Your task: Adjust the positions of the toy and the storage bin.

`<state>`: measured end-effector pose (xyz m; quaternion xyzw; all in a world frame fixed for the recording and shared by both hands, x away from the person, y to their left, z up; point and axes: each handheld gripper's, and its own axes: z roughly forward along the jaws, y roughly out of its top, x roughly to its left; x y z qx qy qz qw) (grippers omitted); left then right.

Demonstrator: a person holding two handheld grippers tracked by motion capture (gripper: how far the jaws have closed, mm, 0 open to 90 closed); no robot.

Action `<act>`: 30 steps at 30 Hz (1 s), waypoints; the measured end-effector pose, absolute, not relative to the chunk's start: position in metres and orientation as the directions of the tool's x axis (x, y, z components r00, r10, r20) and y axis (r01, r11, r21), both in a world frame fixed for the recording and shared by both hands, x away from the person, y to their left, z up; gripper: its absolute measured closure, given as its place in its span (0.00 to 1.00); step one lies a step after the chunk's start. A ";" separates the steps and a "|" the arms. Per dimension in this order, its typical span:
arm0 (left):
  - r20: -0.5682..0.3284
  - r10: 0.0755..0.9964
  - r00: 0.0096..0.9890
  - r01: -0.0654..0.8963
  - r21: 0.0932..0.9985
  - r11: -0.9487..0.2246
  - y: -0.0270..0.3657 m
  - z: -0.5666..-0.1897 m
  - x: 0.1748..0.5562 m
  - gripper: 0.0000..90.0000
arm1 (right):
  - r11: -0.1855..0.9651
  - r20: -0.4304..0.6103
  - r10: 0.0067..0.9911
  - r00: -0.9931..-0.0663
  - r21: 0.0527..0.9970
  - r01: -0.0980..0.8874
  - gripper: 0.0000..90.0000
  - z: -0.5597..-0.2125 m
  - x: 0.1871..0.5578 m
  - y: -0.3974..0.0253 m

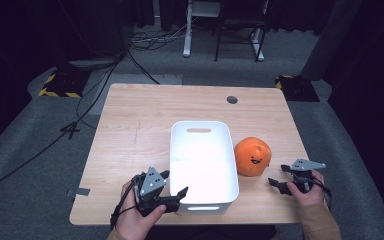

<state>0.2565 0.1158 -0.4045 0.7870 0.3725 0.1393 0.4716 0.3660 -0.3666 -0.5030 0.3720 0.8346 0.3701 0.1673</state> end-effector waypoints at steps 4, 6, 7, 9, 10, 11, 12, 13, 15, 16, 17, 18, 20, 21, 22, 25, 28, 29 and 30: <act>-0.132 0.709 0.693 0.455 0.843 -0.287 0.116 -0.404 0.251 0.28 | 0.451 -0.006 0.744 -0.668 0.742 0.496 0.20 -0.503 0.366 -0.367; -0.131 0.706 0.696 0.452 0.844 -0.289 0.116 -0.404 0.249 0.28 | 0.451 -0.006 0.744 -0.668 0.742 0.496 0.20 -0.503 0.366 -0.367; -0.131 0.706 0.696 0.452 0.844 -0.289 0.116 -0.404 0.249 0.28 | 0.451 -0.006 0.744 -0.668 0.742 0.496 0.20 -0.503 0.366 -0.367; -0.141 0.710 0.690 0.461 0.842 -0.280 0.114 -0.404 0.247 0.28 | 0.452 -0.006 0.744 -0.668 0.742 0.496 0.20 -0.503 0.366 -0.367; -0.140 0.711 0.689 0.460 0.843 -0.279 0.113 -0.405 0.246 0.28 | 0.451 -0.006 0.744 -0.668 0.742 0.496 0.20 -0.503 0.366 -0.367; -0.145 0.713 0.686 0.464 0.843 -0.274 0.112 -0.405 0.245 0.27 | 0.451 -0.006 0.744 -0.668 0.742 0.496 0.20 -0.503 0.366 -0.367; -0.148 0.711 0.687 0.465 0.842 -0.273 0.111 -0.405 0.244 0.26 | 0.451 -0.006 0.744 -0.668 0.742 0.496 0.20 -0.503 0.366 -0.367; -0.148 0.711 0.687 0.465 0.842 -0.273 0.111 -0.405 0.244 0.26 | 0.451 -0.006 0.744 -0.668 0.742 0.496 0.20 -0.503 0.366 -0.367; -0.152 0.708 0.690 0.466 0.842 -0.273 0.111 -0.406 0.244 0.25 | 0.451 -0.006 0.744 -0.668 0.742 0.496 0.20 -0.503 0.366 -0.367; -0.161 0.706 0.689 0.469 0.842 -0.267 0.111 -0.406 0.244 0.24 | 0.451 -0.006 0.744 -0.668 0.742 0.496 0.20 -0.503 0.366 -0.367; -0.165 0.704 0.691 0.471 0.842 -0.264 0.111 -0.407 0.245 0.24 | 0.451 -0.006 0.744 -0.668 0.742 0.496 0.20 -0.503 0.366 -0.367; -0.163 0.704 0.691 0.470 0.841 -0.266 0.112 -0.406 0.244 0.24 | 0.451 -0.006 0.744 -0.668 0.742 0.496 0.20 -0.503 0.366 -0.367; -0.148 0.705 0.694 0.459 0.845 -0.274 0.111 -0.405 0.244 0.24 | 0.451 -0.006 0.744 -0.668 0.742 0.496 0.20 -0.503 0.366 -0.367; -0.146 0.707 0.692 0.449 0.854 -0.263 0.111 -0.403 0.244 0.21 | 0.451 -0.006 0.744 -0.668 0.742 0.496 0.20 -0.503 0.366 -0.367; -0.146 0.707 0.692 0.449 0.854 -0.263 0.111 -0.403 0.244 0.20 | 0.451 -0.006 0.744 -0.668 0.742 0.496 0.20 -0.503 0.366 -0.367; -0.128 0.723 0.679 0.433 0.865 -0.253 0.114 -0.398 0.244 0.20 | 0.451 -0.006 0.744 -0.668 0.742 0.496 0.20 -0.503 0.366 -0.367; -0.110 0.735 0.669 0.414 0.876 -0.246 0.118 -0.392 0.247 0.20 | 0.451 -0.006 0.744 -0.668 0.742 0.496 0.20 -0.503 0.366 -0.367; -0.110 0.735 0.669 0.414 0.876 -0.246 0.118 -0.392 0.247 0.20 | 0.451 -0.006 0.744 -0.668 0.742 0.496 0.20 -0.503 0.366 -0.367; -0.103 0.740 0.665 0.407 0.881 -0.243 0.120 -0.390 0.248 0.20 | 0.451 -0.006 0.744 -0.668 0.742 0.496 0.20 -0.503 0.366 -0.367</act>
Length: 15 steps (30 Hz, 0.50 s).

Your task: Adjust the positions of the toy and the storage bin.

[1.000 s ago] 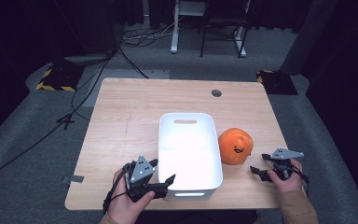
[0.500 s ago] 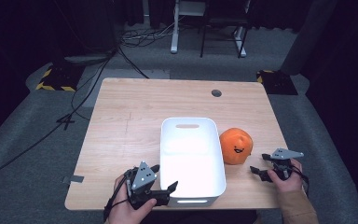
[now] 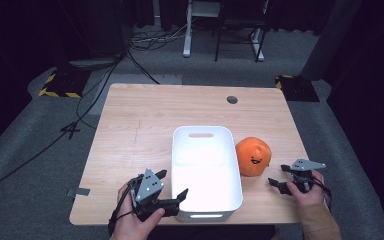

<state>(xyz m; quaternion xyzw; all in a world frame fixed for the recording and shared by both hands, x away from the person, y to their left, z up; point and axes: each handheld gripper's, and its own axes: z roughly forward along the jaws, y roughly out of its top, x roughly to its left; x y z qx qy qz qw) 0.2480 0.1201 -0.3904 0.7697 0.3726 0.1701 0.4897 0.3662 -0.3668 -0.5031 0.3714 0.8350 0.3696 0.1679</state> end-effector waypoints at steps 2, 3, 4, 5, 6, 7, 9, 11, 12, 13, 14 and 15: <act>-0.090 0.744 0.662 0.399 0.883 -0.248 0.124 -0.388 0.251 0.20 | 0.451 -0.006 0.744 -0.668 0.742 0.497 0.20 -0.503 0.366 -0.367; -0.088 0.749 0.656 0.397 0.885 -0.244 0.126 -0.387 0.253 0.20 | 0.451 -0.006 0.744 -0.668 0.742 0.497 0.20 -0.503 0.366 -0.367; -0.083 0.758 0.647 0.394 0.888 -0.239 0.130 -0.386 0.256 0.20 | 0.451 -0.005 0.744 -0.668 0.742 0.496 0.20 -0.503 0.366 -0.367; -0.075 0.766 0.638 0.392 0.889 -0.239 0.133 -0.385 0.258 0.20 | 0.451 -0.006 0.745 -0.668 0.742 0.496 0.20 -0.503 0.366 -0.367; -0.071 0.774 0.629 0.391 0.890 -0.236 0.136 -0.384 0.260 0.21 | 0.451 -0.006 0.744 -0.668 0.742 0.496 0.20 -0.503 0.366 -0.367; -0.066 0.781 0.621 0.390 0.890 -0.235 0.140 -0.384 0.263 0.21 | 0.451 -0.006 0.744 -0.668 0.742 0.496 0.20 -0.503 0.366 -0.367; -0.058 0.792 0.608 0.390 0.890 -0.235 0.147 -0.383 0.267 0.22 | 0.451 -0.006 0.744 -0.668 0.742 0.496 0.20 -0.503 0.366 -0.367; -0.037 0.802 0.596 0.388 0.888 -0.247 0.154 -0.382 0.272 0.22 | 0.451 -0.006 0.744 -0.668 0.742 0.496 0.20 -0.503 0.366 -0.367; -0.033 0.804 0.593 0.393 0.884 -0.253 0.156 -0.382 0.274 0.22 | 0.451 -0.006 0.744 -0.668 0.742 0.496 0.20 -0.503 0.366 -0.367; -0.011 0.813 0.583 0.397 0.876 -0.274 0.162 -0.383 0.279 0.23 | 0.451 -0.006 0.744 -0.668 0.742 0.496 0.20 -0.503 0.366 -0.367; -0.011 0.813 0.583 0.397 0.876 -0.274 0.162 -0.383 0.279 0.23 | 0.451 -0.006 0.744 -0.668 0.742 0.496 0.20 -0.503 0.366 -0.367; 0.003 0.818 0.575 0.399 0.872 -0.284 0.167 -0.385 0.283 0.23 | 0.451 -0.006 0.744 -0.668 0.742 0.496 0.20 -0.503 0.366 -0.367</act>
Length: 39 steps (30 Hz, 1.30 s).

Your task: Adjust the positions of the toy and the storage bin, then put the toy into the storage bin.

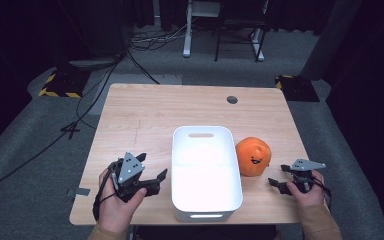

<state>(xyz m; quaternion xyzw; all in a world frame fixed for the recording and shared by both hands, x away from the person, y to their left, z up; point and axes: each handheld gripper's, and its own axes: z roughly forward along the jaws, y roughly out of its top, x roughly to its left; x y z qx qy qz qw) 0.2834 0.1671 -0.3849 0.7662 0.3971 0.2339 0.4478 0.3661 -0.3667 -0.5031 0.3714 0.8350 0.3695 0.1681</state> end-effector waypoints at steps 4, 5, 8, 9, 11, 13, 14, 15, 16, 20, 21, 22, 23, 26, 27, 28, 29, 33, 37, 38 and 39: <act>-0.003 0.836 0.549 0.439 0.852 -0.285 0.183 -0.394 0.294 0.23 | 0.451 -0.005 0.744 -0.668 0.742 0.496 0.20 -0.503 0.366 -0.367; 0.000 0.843 0.538 0.453 0.843 -0.289 0.189 -0.396 0.297 0.23 | 0.451 -0.005 0.744 -0.668 0.742 0.497 0.20 -0.503 0.366 -0.367; 0.009 0.854 0.520 0.480 0.824 -0.301 0.199 -0.404 0.302 0.22 | 0.452 -0.006 0.744 -0.668 0.742 0.496 0.20 -0.503 0.366 -0.367; 0.011 0.858 0.514 0.492 0.815 -0.306 0.202 -0.407 0.305 0.21 | 0.451 -0.005 0.744 -0.668 0.742 0.497 0.20 -0.503 0.366 -0.367; 0.021 0.858 0.513 0.515 0.792 -0.328 0.208 -0.414 0.309 0.21 | 0.451 -0.006 0.744 -0.668 0.742 0.497 0.20 -0.503 0.366 -0.367; 0.021 0.858 0.514 0.533 0.775 -0.339 0.211 -0.420 0.313 0.20 | 0.451 -0.006 0.744 -0.668 0.741 0.497 0.20 -0.503 0.366 -0.367; 0.020 0.857 0.516 0.551 0.758 -0.349 0.213 -0.426 0.316 0.20 | 0.451 -0.005 0.744 -0.668 0.741 0.497 0.20 -0.503 0.366 -0.367; 0.020 0.857 0.516 0.551 0.758 -0.349 0.213 -0.426 0.316 0.20 | 0.454 -0.007 0.742 -0.670 0.741 0.494 0.20 -0.503 0.366 -0.367; 0.023 0.857 0.514 0.565 0.743 -0.359 0.214 -0.431 0.319 0.20 | 0.453 -0.006 0.743 -0.670 0.741 0.495 0.20 -0.503 0.366 -0.367; 0.011 0.850 0.526 0.602 0.702 -0.381 0.218 -0.447 0.328 0.20 | 0.453 -0.007 0.742 -0.670 0.742 0.494 0.20 -0.503 0.366 -0.367; 0.007 0.849 0.528 0.609 0.695 -0.384 0.219 -0.451 0.330 0.20 | 0.453 -0.007 0.743 -0.670 0.741 0.495 0.20 -0.503 0.366 -0.367; 0.008 0.850 0.526 0.617 0.685 -0.388 0.220 -0.455 0.331 0.20 | 0.448 -0.002 0.744 -0.668 0.743 0.497 0.20 -0.503 0.366 -0.367; 0.009 0.854 0.521 0.625 0.677 -0.389 0.221 -0.458 0.332 0.20 | 0.452 -0.004 0.741 -0.671 0.742 0.495 0.20 -0.503 0.366 -0.367; -0.005 0.862 0.506 0.647 0.664 -0.376 0.227 -0.472 0.336 0.20 | 0.453 -0.004 0.740 -0.672 0.742 0.494 0.20 -0.503 0.366 -0.367; -0.014 0.863 0.504 0.656 0.656 -0.373 0.228 -0.476 0.337 0.20 | 0.453 -0.004 0.740 -0.673 0.742 0.494 0.20 -0.503 0.367 -0.367; -0.012 0.866 0.500 0.660 0.652 -0.372 0.230 -0.479 0.338 0.20 | 0.453 -0.004 0.740 -0.672 0.742 0.494 0.20 -0.503 0.366 -0.367; -0.012 0.866 0.500 0.660 0.652 -0.372 0.230 -0.479 0.338 0.20 | 0.453 -0.004 0.740 -0.672 0.742 0.494 0.20 -0.503 0.366 -0.367; -0.026 0.869 0.494 0.664 0.657 -0.358 0.233 -0.489 0.340 0.20 | 0.453 -0.004 0.740 -0.672 0.742 0.494 0.20 -0.503 0.366 -0.367; -0.031 0.854 0.519 0.653 0.659 -0.373 0.234 -0.500 0.343 0.17 | 0.453 -0.004 0.740 -0.672 0.742 0.494 0.20 -0.503 0.366 -0.367; -0.026 0.850 0.526 0.638 0.673 -0.374 0.235 -0.501 0.344 0.17 | 0.453 -0.004 0.740 -0.672 0.742 0.494 0.20 -0.503 0.366 -0.367; -0.031 0.850 0.525 0.633 0.682 -0.367 0.236 -0.502 0.344 0.17 | 0.453 -0.004 0.740 -0.672 0.742 0.494 0.20 -0.503 0.366 -0.367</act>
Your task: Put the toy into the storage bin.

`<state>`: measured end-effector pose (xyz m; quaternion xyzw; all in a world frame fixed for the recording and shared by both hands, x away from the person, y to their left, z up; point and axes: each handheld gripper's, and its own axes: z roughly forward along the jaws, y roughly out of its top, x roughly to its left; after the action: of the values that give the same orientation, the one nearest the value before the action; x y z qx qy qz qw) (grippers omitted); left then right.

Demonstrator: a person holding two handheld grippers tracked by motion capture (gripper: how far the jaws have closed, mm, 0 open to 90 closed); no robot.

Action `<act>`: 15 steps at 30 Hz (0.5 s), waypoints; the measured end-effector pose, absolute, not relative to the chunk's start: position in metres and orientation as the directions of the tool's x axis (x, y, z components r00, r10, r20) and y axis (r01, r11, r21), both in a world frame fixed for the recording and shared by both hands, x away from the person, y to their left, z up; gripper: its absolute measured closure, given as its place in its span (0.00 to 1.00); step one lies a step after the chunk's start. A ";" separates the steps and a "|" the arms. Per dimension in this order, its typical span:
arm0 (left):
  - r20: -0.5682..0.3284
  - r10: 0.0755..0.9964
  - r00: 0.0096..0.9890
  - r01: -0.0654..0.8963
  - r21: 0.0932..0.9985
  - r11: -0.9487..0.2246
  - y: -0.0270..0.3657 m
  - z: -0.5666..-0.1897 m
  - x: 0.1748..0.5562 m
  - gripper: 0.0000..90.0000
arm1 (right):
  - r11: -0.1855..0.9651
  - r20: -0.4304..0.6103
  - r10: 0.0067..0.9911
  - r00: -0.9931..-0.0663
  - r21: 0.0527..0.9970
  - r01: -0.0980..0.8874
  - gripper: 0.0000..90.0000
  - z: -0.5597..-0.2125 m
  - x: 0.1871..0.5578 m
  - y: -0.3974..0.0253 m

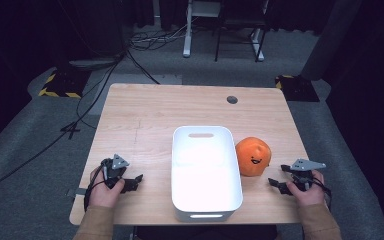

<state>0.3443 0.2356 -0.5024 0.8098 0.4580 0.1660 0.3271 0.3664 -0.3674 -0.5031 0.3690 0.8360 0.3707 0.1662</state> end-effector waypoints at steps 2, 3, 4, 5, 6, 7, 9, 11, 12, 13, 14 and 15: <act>-0.025 0.848 0.529 0.629 0.682 -0.373 0.237 -0.503 0.345 0.17 | 0.453 -0.005 0.740 -0.673 0.742 0.494 0.20 -0.503 0.366 -0.367; -0.025 0.845 0.534 0.627 0.683 -0.376 0.236 -0.503 0.346 0.17 | 0.453 -0.004 0.740 -0.672 0.742 0.494 0.20 -0.503 0.366 -0.367; -0.023 0.847 0.531 0.629 0.681 -0.375 0.236 -0.503 0.346 0.16 | 0.453 -0.004 0.740 -0.672 0.742 0.494 0.20 -0.503 0.366 -0.367; -0.026 0.842 0.539 0.632 0.674 -0.383 0.236 -0.502 0.347 0.15 | 0.453 -0.004 0.740 -0.672 0.742 0.494 0.20 -0.503 0.366 -0.367; -0.028 0.840 0.542 0.630 0.674 -0.384 0.236 -0.502 0.348 0.14 | 0.453 -0.004 0.740 -0.672 0.742 0.494 0.20 -0.503 0.366 -0.367; -0.024 0.840 0.542 0.630 0.672 -0.388 0.236 -0.502 0.348 0.14 | 0.453 -0.004 0.740 -0.672 0.742 0.494 0.20 -0.503 0.366 -0.367; -0.023 0.838 0.545 0.630 0.671 -0.391 0.236 -0.502 0.349 0.14 | 0.453 -0.004 0.740 -0.673 0.742 0.494 0.20 -0.503 0.366 -0.367; -0.021 0.837 0.546 0.630 0.670 -0.394 0.236 -0.502 0.349 0.13 | 0.453 -0.004 0.740 -0.673 0.742 0.494 0.20 -0.503 0.366 -0.367; -0.021 0.837 0.546 0.630 0.670 -0.394 0.236 -0.502 0.349 0.13 | 0.453 -0.004 0.740 -0.673 0.742 0.494 0.20 -0.503 0.366 -0.367; -0.026 0.838 0.546 0.630 0.671 -0.390 0.236 -0.502 0.349 0.13 | 0.453 -0.004 0.740 -0.673 0.742 0.494 0.20 -0.503 0.366 -0.367; -0.025 0.839 0.544 0.628 0.675 -0.388 0.235 -0.503 0.350 0.12 | 0.452 -0.003 0.740 -0.672 0.742 0.495 0.20 -0.503 0.366 -0.367; -0.025 0.839 0.544 0.628 0.675 -0.388 0.235 -0.503 0.350 0.12 | 0.451 -0.003 0.741 -0.671 0.743 0.495 0.20 -0.503 0.366 -0.367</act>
<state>0.3497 0.2353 -0.5028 0.8169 0.4488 0.1626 0.3237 0.3662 -0.3670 -0.5030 0.3699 0.8354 0.3711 0.1659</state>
